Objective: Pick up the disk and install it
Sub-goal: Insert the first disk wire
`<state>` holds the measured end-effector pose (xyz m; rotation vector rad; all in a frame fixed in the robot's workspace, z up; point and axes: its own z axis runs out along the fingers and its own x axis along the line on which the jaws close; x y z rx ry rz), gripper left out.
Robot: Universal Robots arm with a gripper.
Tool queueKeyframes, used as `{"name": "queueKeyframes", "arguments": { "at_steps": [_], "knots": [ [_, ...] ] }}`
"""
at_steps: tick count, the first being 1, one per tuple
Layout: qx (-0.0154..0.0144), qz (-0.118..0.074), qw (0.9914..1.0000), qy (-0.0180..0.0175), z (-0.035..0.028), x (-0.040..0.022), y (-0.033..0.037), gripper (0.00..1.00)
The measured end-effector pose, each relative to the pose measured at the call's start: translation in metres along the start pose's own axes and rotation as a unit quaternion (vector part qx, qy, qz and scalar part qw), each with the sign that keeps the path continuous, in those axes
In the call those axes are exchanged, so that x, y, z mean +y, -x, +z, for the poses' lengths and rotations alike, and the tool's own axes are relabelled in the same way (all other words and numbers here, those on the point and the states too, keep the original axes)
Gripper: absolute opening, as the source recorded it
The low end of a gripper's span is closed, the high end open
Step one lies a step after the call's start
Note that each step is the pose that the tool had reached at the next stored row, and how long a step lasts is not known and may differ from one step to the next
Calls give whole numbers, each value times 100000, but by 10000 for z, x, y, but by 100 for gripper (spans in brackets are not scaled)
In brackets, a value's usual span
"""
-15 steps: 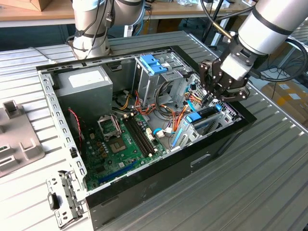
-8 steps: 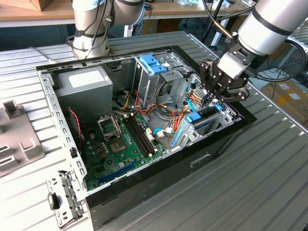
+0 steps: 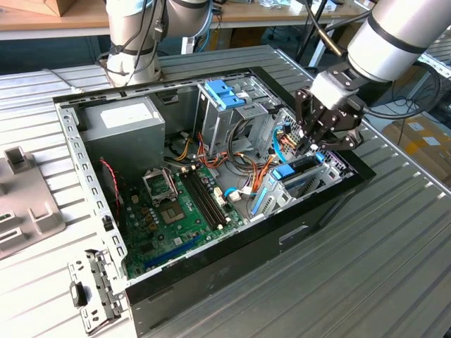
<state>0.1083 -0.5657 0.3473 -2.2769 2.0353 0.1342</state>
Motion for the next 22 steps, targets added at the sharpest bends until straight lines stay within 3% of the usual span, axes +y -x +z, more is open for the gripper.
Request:
{"name": "queueKeyframes", "arguments": {
  "at_steps": [7,10,15,22],
  "knots": [
    [27,4424,99901,-542,8,0,-1,16],
    [20,4540,99895,-556,8,2,-14,16],
    [22,4616,99892,-564,-3,9,-101,16],
    [25,4656,99890,-569,-7,-2,-131,16]
  ]
}}
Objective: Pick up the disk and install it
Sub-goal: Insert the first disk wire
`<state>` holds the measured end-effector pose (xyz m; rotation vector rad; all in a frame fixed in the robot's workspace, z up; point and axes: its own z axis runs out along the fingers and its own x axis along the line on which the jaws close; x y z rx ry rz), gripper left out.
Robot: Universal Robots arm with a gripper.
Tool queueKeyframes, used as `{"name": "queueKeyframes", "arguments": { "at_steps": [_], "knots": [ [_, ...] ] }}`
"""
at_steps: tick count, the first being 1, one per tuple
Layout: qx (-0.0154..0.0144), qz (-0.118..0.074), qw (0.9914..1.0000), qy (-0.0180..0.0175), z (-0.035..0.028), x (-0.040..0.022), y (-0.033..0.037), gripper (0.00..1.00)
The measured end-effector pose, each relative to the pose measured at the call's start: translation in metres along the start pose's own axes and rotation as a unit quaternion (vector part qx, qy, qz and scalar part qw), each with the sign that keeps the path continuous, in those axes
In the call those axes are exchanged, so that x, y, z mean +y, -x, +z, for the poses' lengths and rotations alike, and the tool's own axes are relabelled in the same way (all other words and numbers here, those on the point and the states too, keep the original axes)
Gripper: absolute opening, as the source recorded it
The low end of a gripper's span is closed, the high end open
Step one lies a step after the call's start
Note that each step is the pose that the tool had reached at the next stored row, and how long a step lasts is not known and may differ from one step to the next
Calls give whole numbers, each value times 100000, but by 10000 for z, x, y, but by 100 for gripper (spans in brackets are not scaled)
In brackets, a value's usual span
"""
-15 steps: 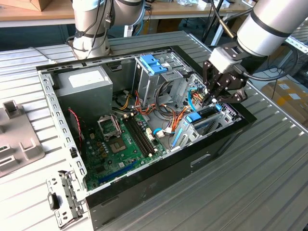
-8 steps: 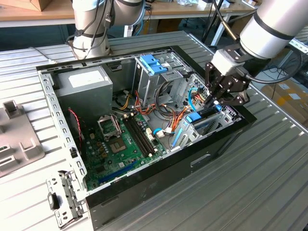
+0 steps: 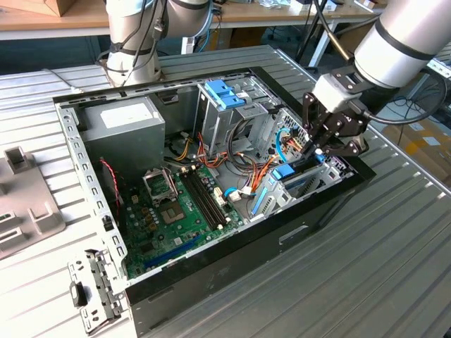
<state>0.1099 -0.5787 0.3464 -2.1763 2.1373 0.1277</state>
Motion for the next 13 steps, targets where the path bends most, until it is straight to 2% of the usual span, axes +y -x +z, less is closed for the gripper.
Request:
{"name": "queueKeyframes", "arguments": {
  "at_steps": [13],
  "knots": [
    [8,527,99999,-62,-30,-8,-42,16]
  ]
}}
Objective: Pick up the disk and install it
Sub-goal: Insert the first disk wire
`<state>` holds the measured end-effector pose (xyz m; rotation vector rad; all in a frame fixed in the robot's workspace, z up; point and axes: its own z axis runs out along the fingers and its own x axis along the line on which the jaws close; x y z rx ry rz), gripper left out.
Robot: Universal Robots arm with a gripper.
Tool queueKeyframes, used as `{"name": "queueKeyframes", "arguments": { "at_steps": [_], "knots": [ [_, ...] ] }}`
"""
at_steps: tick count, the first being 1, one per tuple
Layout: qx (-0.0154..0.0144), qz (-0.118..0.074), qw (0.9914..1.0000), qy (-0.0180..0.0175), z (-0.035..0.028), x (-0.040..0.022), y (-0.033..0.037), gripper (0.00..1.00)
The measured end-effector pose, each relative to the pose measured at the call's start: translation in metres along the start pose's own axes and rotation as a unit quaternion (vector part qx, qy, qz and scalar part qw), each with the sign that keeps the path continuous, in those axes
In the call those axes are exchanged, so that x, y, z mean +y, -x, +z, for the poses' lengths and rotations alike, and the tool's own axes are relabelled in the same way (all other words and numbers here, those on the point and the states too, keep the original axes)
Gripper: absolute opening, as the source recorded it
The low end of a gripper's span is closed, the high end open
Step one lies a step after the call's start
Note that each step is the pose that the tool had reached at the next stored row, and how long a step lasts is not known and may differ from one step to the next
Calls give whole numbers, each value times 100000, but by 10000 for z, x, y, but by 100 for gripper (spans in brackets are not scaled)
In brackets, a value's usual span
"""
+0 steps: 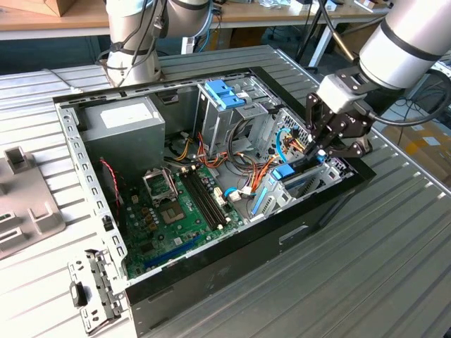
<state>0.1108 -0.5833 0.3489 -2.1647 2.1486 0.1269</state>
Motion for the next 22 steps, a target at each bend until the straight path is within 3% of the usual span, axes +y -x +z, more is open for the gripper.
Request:
{"name": "queueKeyframes", "arguments": {
  "at_steps": [7,22],
  "knots": [
    [3,910,99996,-113,17,0,-3,16],
    [24,959,99995,-119,38,10,21,16]
  ]
}}
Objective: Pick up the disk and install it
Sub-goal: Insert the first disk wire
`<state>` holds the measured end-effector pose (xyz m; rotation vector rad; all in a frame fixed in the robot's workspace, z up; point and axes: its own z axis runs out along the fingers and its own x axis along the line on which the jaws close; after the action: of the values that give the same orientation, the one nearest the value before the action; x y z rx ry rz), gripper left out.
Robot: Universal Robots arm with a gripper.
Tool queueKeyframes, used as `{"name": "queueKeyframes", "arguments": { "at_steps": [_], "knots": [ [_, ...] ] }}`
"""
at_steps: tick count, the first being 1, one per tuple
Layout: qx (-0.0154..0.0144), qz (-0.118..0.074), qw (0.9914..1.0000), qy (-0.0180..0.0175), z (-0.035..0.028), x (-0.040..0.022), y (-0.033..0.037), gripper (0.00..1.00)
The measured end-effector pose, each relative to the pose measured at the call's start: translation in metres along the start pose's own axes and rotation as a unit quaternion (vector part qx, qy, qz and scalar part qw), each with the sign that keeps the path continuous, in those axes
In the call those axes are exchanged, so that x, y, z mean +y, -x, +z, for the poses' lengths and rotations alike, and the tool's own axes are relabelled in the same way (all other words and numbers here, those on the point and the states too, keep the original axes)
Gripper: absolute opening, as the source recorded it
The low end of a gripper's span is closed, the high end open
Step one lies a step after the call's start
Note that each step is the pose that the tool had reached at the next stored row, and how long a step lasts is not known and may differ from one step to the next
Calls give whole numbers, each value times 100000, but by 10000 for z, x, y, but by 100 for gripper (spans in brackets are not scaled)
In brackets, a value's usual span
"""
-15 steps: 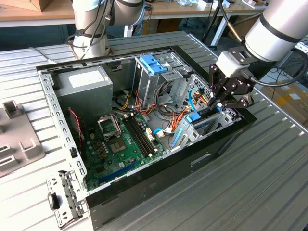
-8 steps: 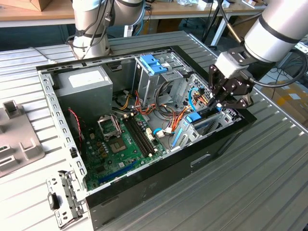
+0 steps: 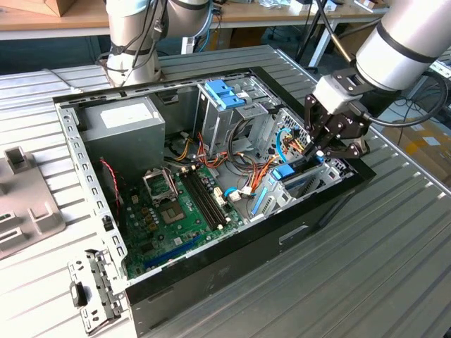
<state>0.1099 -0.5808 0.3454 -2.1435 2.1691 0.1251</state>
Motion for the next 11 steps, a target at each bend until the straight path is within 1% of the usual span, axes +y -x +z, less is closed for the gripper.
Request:
{"name": "queueKeyframes", "arguments": {
  "at_steps": [2,7,11],
  "knots": [
    [9,-1,100000,-1,3,0,-1,16],
    [-2,2,100000,-1,40,0,-14,16],
    [1,1,100000,-1,42,0,-14,16]
  ]
}}
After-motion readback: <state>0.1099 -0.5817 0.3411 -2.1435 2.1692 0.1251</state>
